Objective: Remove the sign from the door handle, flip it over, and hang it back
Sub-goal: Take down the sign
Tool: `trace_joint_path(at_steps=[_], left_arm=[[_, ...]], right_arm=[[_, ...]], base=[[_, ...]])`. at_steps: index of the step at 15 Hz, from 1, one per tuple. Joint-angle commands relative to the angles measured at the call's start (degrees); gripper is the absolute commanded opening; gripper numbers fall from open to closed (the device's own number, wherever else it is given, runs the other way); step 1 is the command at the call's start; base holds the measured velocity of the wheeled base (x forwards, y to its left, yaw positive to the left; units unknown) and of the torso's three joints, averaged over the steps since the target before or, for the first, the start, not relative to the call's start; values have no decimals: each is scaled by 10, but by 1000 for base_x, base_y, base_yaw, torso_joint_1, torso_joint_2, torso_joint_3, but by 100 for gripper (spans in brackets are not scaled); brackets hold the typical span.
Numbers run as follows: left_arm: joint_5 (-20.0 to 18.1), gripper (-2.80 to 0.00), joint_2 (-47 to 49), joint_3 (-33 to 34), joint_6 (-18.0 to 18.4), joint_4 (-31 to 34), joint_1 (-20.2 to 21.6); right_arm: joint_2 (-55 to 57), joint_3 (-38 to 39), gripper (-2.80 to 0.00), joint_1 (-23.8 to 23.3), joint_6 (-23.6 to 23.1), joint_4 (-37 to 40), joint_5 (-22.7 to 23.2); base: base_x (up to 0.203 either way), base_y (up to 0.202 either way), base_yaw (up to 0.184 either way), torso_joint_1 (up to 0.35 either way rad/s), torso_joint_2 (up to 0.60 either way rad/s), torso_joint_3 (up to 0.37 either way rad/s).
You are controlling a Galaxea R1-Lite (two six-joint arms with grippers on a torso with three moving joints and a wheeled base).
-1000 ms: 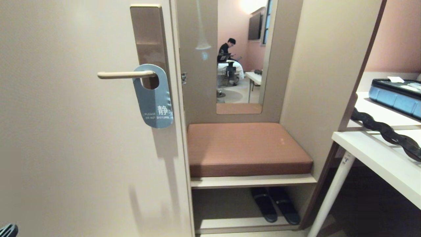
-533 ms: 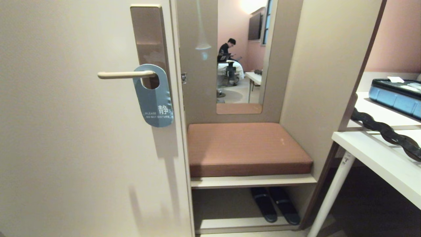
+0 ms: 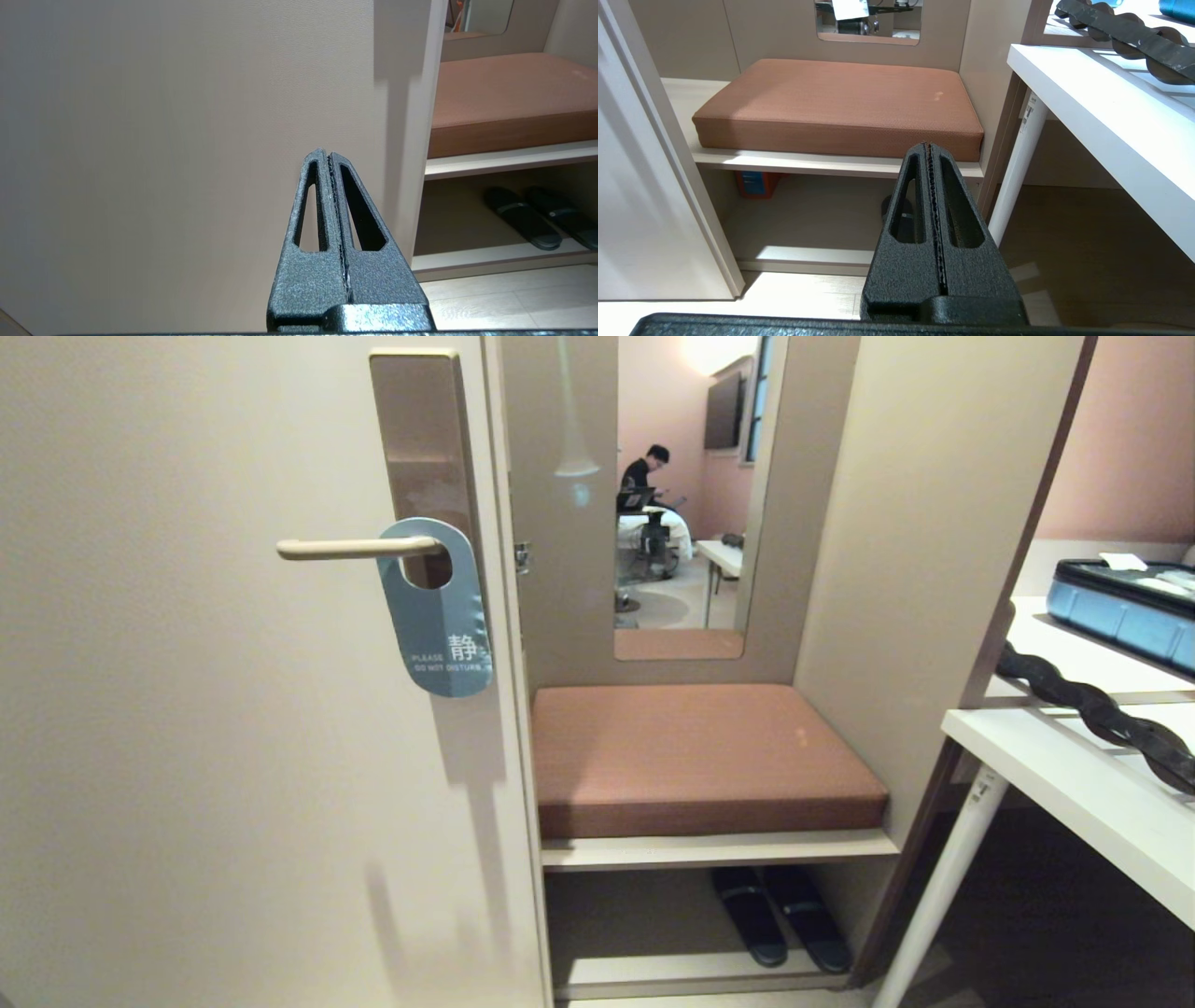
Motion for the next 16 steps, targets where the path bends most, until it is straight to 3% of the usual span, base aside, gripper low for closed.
trace_joint_path(at_steps=[1, 16], left_arm=[[2, -280, -1, 0, -2, 1, 0], [9, -280, -1, 0, -14, 2, 0]], right_arm=[[0, 0, -280, 0, 0, 0, 0], [0, 0, -280, 0, 0, 0, 0]], base=[[0, 0, 0, 0, 0, 0], [0, 0, 0, 0, 0, 0]])
